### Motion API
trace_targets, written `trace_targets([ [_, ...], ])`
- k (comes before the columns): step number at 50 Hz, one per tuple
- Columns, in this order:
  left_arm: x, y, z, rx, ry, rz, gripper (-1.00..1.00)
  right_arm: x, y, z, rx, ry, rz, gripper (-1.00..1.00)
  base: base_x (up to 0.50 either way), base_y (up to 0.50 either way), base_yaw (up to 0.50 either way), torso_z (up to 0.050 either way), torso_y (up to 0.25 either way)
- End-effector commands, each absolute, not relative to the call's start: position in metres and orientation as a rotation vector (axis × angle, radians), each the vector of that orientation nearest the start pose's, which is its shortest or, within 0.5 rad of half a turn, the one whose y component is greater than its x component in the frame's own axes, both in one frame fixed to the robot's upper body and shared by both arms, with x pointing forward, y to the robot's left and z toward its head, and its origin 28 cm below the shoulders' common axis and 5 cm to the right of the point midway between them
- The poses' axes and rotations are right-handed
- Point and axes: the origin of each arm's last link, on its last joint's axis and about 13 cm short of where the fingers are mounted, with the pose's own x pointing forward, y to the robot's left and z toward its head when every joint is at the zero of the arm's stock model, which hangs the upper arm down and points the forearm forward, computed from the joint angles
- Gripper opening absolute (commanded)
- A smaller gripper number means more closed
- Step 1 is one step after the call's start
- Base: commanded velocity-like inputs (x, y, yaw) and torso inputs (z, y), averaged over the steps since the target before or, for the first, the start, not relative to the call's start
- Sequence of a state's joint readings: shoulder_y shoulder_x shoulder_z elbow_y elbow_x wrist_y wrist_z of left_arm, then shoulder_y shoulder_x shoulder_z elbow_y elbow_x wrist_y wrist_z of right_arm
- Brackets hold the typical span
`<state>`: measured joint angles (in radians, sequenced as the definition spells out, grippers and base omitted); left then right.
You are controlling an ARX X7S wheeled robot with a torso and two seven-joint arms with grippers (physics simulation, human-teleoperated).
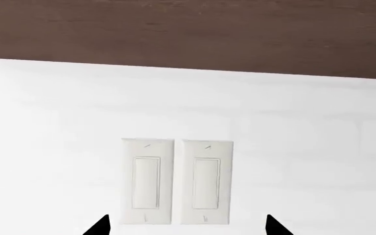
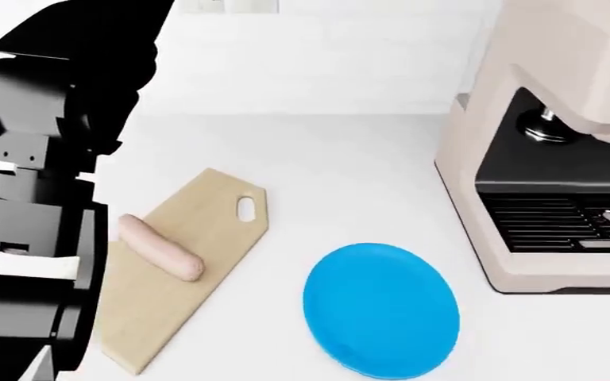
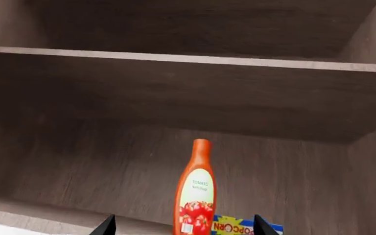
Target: Pick the sausage from the plate and place it on the cutting board. Then pick the condiment bottle from the cabinet and place it next to the cutting board.
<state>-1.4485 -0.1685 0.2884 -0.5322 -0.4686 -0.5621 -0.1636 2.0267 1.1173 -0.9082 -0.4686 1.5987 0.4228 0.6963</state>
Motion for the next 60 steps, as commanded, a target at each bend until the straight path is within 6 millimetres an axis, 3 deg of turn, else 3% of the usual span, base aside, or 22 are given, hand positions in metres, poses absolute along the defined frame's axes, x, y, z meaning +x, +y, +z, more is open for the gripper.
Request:
trace_targets([
  [1,0.396,0.211,0.352,-0.043,-0.287,-0.065,1.0,0.151,-0.155,0.463,-0.145,-0.813,0.162,1.0,0.5,-0.02,0.0,0.0,0.0],
  [10,0.396,0.21,0.349,-0.039,-0.282,-0.069,1.0,0.143,-0.156,0.478,-0.161,-0.837,0.141,1.0,0.5,-0.02,0.0,0.0,0.001],
  [26,0.398,0.208,0.347,-0.03,-0.276,-0.073,1.0,0.139,-0.157,0.481,-0.143,-0.85,0.144,1.0,0.49,-0.02,0.0,0.0,0.001],
  [53,0.396,0.21,0.35,-0.032,-0.278,-0.07,1.0,0.119,-0.158,0.498,-0.127,-0.846,0.083,1.0,0.0,0.0,0.0,0.0,0.0],
  [60,0.397,0.21,0.349,-0.031,-0.278,-0.071,1.0,0.123,-0.156,0.517,-0.077,-0.849,0.093,1.0,0.0,0.0,0.0,0.0,0.0],
])
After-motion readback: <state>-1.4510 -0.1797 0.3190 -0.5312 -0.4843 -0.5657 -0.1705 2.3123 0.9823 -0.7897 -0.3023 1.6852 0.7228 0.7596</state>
